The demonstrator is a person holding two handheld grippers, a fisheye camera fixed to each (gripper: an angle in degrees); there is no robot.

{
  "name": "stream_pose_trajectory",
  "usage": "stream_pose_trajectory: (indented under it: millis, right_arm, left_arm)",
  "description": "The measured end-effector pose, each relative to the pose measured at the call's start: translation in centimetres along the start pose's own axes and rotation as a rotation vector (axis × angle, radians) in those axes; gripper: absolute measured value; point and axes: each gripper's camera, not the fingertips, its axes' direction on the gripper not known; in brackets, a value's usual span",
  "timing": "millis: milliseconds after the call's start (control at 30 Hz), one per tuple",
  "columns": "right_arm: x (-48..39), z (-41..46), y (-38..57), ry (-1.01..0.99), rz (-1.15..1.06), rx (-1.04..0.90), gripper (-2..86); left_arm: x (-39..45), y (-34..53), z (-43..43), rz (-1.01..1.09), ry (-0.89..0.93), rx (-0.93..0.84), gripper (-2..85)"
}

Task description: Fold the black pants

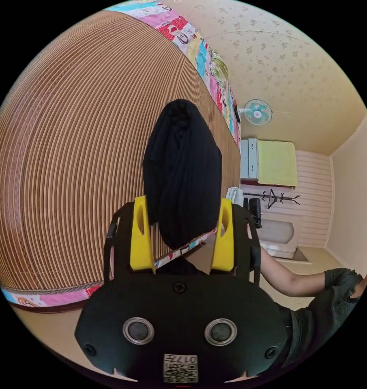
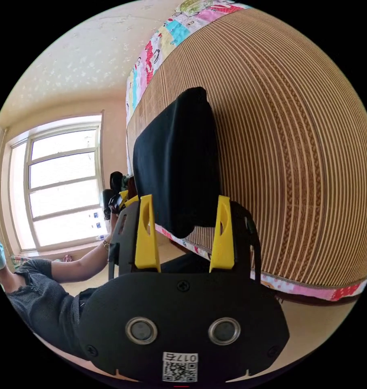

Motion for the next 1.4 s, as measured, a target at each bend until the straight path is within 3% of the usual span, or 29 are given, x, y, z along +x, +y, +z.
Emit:
stream_pose_trajectory:
  millis: [100,200,300,400,533,667,800,933,1100,1200,1300,1400]
  right_arm:
    - [0.3,3.0,-4.6,-0.004,0.006,-0.085,22.4]
    - [1.1,5.5,-5.3,-0.034,0.051,-0.143,21.6]
    - [0.5,5.2,-2.9,-0.110,0.095,-0.067,17.0]
    - [-2.6,6.2,-0.2,-0.149,0.053,-0.133,12.2]
    - [-10.7,9.9,2.2,-0.100,-0.042,-0.282,8.9]
    - [-22.2,15.7,2.7,-0.204,-0.143,-0.382,8.1]
    - [-33.3,21.4,1.9,-0.341,-0.219,-0.369,8.5]
    - [-45.2,29.8,-0.4,-0.318,-0.304,-0.340,9.1]
    - [-48.7,39.1,-3.4,-0.096,-0.219,-0.309,8.8]
    - [-48.4,44.1,-3.3,0.029,-0.334,-0.474,5.4]
    - [-47.9,43.4,-1.8,0.036,-0.464,-0.508,2.9]
    - [-45.7,40.5,0.3,0.110,-0.550,-0.533,1.4]
  left_arm:
    - [-1.7,-3.5,2.8,-0.049,0.018,-0.102,24.2]
    - [-3.2,-3.1,5.7,-0.125,0.180,-0.195,23.1]
    - [-4.1,0.3,5.2,-0.188,0.288,-0.145,18.1]
    - [-3.5,4.8,3.2,-0.191,0.276,-0.153,13.7]
    - [-2.0,11.6,-5.0,-0.233,0.186,-0.034,11.4]
    - [1.7,16.0,-17.8,-0.183,0.039,0.175,11.2]
    - [6.8,18.1,-34.5,-0.041,-0.174,0.353,11.3]
    - [7.6,15.5,-47.0,-0.010,-0.445,0.380,12.8]
    - [-2.0,12.4,-50.3,-0.249,-0.501,0.424,14.9]
    - [-9.1,13.7,-47.3,-0.479,-0.533,0.466,13.5]
    - [-10.3,16.9,-46.0,-0.466,-0.437,0.641,13.7]
    - [-7.9,18.6,-44.7,-0.384,-0.497,0.656,13.5]
